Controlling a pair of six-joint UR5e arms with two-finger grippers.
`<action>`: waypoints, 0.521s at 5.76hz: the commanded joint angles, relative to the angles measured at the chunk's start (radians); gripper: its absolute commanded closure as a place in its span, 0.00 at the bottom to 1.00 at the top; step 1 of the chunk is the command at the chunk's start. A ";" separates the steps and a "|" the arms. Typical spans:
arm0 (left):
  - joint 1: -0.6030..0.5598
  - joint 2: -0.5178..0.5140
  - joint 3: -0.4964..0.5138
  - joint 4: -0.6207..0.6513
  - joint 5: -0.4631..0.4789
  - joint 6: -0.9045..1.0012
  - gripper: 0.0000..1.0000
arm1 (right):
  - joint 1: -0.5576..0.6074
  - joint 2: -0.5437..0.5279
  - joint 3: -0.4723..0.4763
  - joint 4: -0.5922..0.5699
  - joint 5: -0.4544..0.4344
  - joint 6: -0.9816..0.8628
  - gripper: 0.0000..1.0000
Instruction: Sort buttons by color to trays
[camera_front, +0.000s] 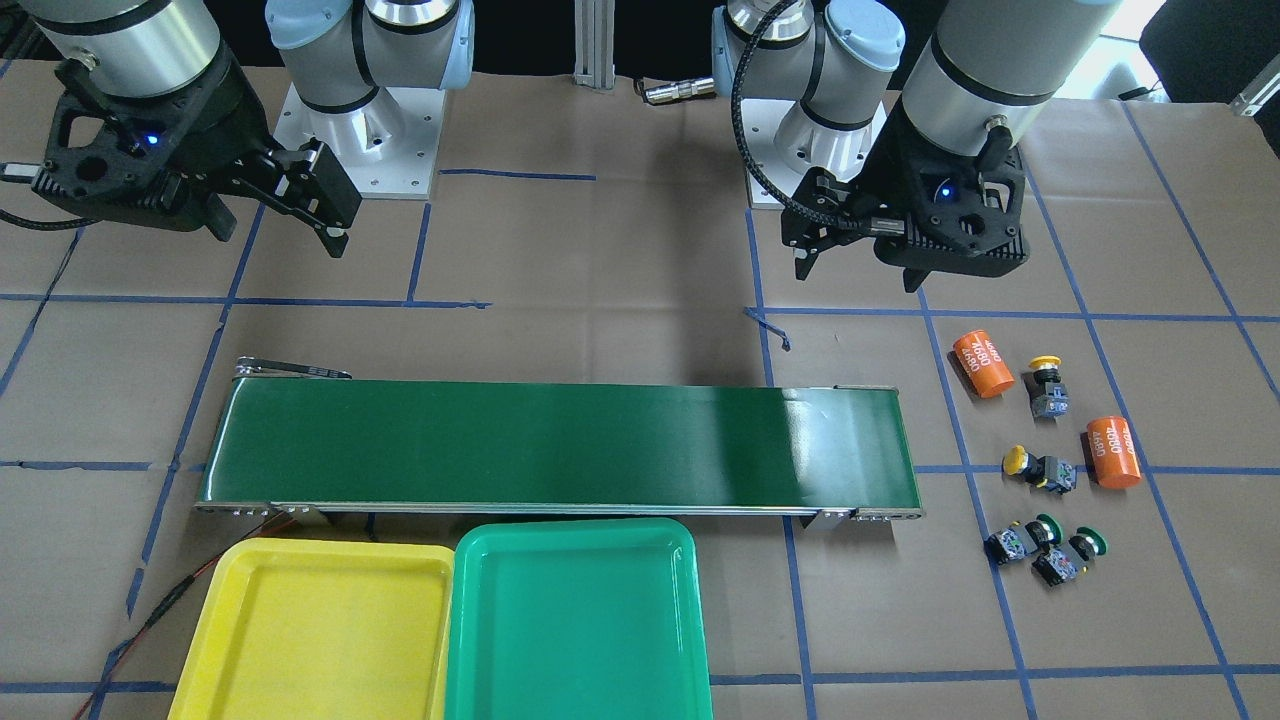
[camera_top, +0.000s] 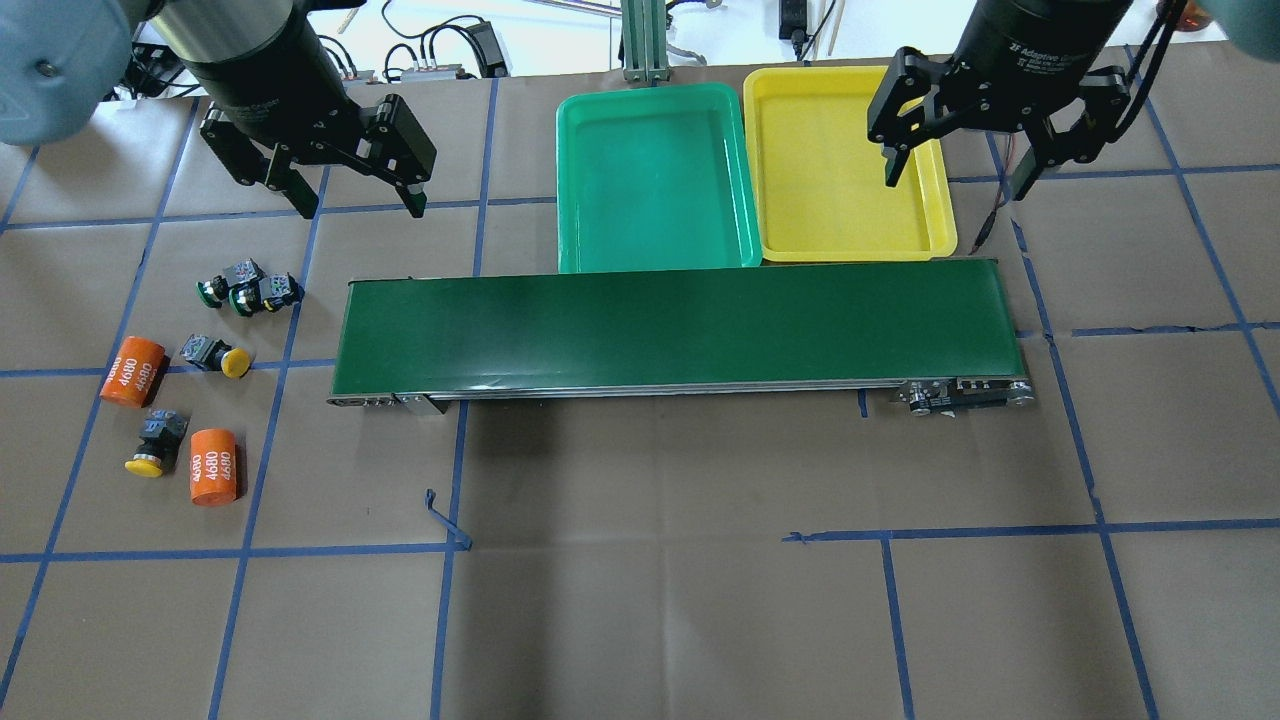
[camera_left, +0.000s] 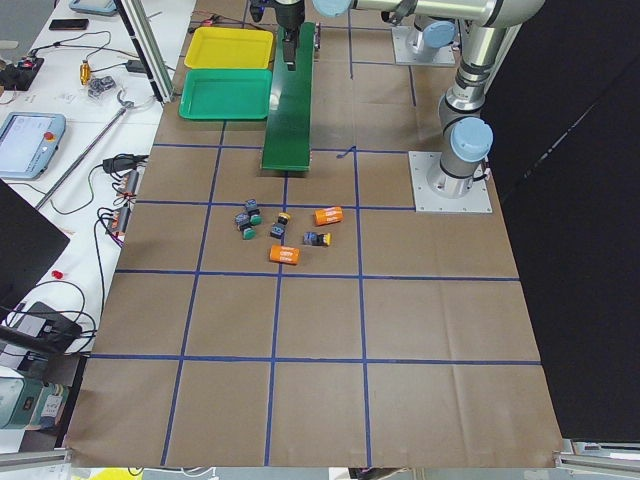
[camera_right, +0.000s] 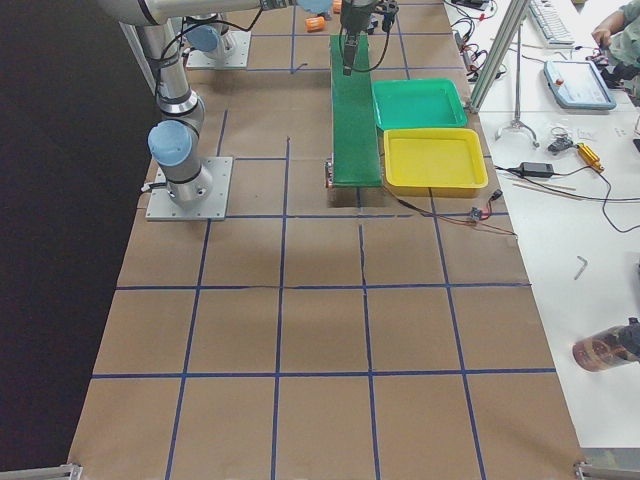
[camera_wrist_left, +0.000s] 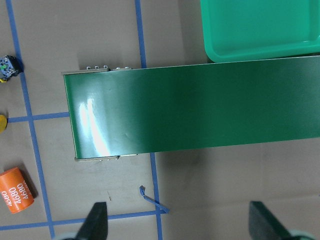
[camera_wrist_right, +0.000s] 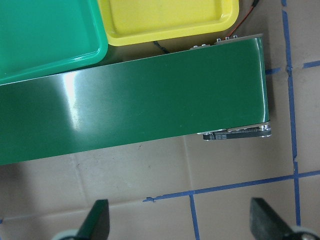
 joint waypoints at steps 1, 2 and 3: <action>0.052 0.021 -0.037 0.000 0.003 0.146 0.01 | 0.002 0.000 0.000 0.001 0.001 -0.004 0.00; 0.125 0.054 -0.067 -0.002 0.001 0.196 0.01 | 0.000 0.000 0.000 0.001 0.001 -0.004 0.00; 0.229 0.077 -0.134 0.007 -0.008 0.275 0.01 | 0.002 0.000 0.000 0.001 0.001 -0.004 0.00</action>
